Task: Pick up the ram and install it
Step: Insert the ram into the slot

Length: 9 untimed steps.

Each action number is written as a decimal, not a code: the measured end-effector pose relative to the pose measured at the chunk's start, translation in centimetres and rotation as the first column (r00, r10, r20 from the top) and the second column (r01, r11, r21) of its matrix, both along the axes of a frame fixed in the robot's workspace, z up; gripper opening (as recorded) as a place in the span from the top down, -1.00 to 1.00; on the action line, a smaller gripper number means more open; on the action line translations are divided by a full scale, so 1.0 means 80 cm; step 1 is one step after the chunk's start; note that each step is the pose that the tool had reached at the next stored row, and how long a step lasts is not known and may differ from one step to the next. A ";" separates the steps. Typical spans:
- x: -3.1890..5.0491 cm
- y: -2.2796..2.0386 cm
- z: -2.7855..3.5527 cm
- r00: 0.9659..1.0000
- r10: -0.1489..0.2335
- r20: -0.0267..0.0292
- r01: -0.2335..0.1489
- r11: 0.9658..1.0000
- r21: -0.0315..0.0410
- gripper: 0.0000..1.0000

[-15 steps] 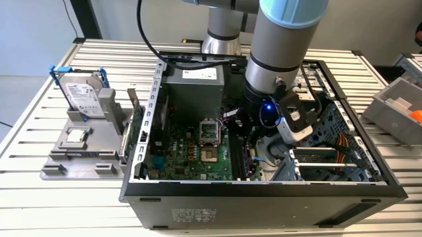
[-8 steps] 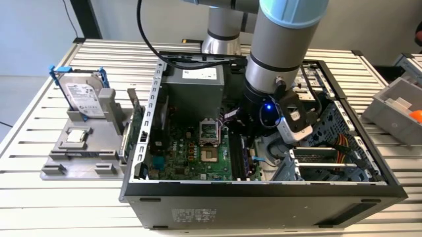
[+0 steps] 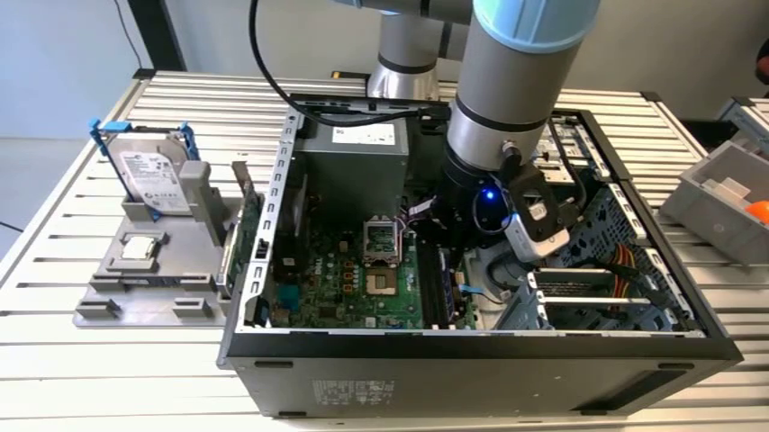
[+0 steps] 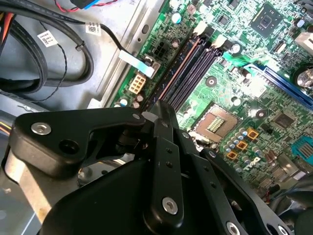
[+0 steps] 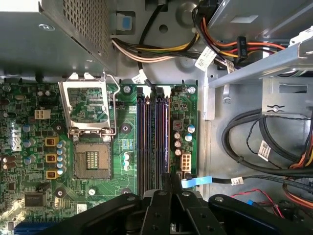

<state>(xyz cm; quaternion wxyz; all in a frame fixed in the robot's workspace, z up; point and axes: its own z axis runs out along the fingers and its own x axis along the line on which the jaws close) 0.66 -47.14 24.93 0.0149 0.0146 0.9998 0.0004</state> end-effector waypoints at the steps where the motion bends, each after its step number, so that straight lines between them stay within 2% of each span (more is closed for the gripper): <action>1: 0.000 0.0000 0.0000 1.000 0.000 0.000 0.000 1.000 0.000 1.00; 5: 0.000 -0.0001 0.0002 1.000 0.000 0.000 0.000 1.000 0.002 1.00; 7: 0.000 -0.0001 0.0008 1.000 0.001 0.000 -0.001 1.000 0.014 1.00; 9: 0.000 0.0000 0.0013 1.000 0.001 0.000 -0.001 1.000 0.031 1.00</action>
